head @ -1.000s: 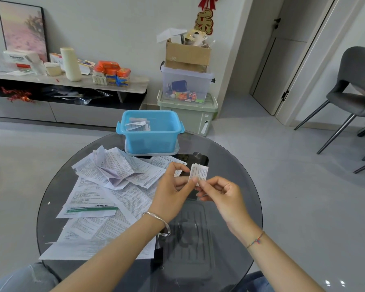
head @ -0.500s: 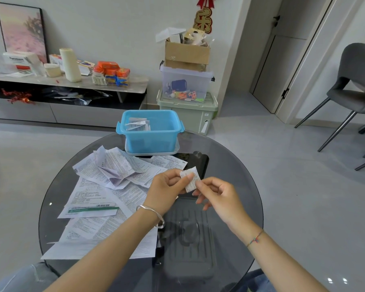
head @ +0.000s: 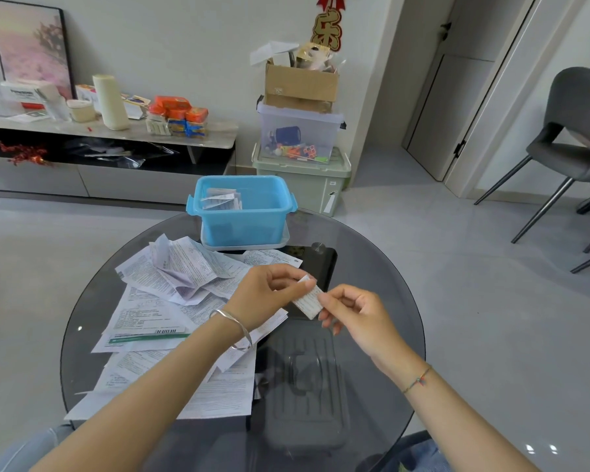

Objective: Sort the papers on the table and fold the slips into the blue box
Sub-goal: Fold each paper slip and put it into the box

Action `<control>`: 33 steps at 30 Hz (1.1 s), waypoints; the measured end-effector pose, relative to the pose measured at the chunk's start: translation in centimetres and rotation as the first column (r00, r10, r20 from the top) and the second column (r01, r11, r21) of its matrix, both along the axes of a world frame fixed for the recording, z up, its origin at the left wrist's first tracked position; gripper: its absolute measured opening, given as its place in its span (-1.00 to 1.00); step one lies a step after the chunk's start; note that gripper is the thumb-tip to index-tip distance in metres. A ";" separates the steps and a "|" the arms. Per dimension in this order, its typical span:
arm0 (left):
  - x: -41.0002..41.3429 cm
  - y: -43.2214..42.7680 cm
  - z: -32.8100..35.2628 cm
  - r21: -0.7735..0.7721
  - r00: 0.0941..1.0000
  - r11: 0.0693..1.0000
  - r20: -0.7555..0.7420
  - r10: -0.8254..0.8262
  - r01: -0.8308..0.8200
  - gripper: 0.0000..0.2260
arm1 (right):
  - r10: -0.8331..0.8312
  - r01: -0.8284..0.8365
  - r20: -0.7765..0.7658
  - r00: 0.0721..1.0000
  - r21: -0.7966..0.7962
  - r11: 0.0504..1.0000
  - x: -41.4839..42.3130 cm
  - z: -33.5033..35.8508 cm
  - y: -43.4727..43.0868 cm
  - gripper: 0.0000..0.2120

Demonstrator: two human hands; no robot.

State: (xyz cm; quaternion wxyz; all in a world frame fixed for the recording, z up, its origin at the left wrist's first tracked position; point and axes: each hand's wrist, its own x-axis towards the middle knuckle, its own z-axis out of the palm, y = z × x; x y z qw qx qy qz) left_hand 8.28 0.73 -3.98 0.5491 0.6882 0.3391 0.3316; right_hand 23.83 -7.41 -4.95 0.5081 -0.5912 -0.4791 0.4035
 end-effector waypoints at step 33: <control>-2.2 10.2 1.7 0.202 0.991 0.977 -0.103 0.088 -0.066 -0.96 | 0.007 -0.008 0.090 0.996 0.022 1.000 -1.1 3.1 11.6 -0.89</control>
